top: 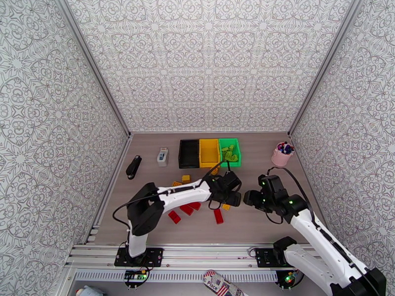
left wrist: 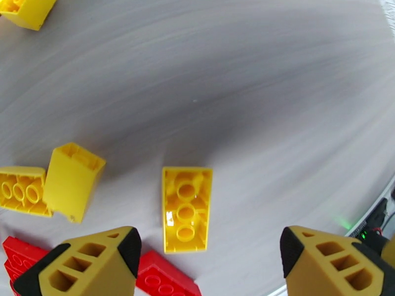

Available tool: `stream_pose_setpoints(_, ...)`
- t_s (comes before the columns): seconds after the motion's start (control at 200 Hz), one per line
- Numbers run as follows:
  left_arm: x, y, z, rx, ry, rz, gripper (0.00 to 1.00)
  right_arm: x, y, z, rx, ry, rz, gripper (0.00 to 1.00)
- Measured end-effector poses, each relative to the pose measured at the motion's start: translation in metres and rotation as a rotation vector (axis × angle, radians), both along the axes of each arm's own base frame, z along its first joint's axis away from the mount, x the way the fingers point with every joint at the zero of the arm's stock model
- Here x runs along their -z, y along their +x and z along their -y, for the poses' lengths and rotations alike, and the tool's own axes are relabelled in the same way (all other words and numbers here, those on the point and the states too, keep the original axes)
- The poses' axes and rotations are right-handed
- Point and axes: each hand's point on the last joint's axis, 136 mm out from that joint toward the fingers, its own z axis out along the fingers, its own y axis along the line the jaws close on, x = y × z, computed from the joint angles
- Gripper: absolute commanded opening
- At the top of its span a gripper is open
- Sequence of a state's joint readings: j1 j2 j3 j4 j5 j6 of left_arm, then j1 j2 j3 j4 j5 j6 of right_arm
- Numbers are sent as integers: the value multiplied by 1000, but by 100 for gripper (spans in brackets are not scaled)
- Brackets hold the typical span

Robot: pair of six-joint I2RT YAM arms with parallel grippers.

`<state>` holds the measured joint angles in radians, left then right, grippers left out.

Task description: Sort the legos into containers by color

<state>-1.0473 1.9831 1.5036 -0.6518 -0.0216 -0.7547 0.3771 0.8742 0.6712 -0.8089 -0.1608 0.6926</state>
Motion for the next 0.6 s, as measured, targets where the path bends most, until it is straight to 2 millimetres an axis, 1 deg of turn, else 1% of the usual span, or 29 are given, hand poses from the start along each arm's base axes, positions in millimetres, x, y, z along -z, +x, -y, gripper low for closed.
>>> stream_pose_setpoints(0.19, 19, 4, 5, -23, 42, -32, 75, 7, -8, 1, -5, 5, -16, 60)
stream_pose_setpoints(0.405, 42, 3, -5, -40, 104, -76, 71, 12, -12, 0, -8, 18, -32, 58)
stream_pose_setpoints(0.515, 48, 6, -7, -46, 127, -89, 67, 10, -13, -1, -8, 28, -27, 57)
stream_pose_setpoints(0.6, 50, 7, -7, -45, 138, -95, 62, 10, -12, -1, -5, 31, -26, 57)
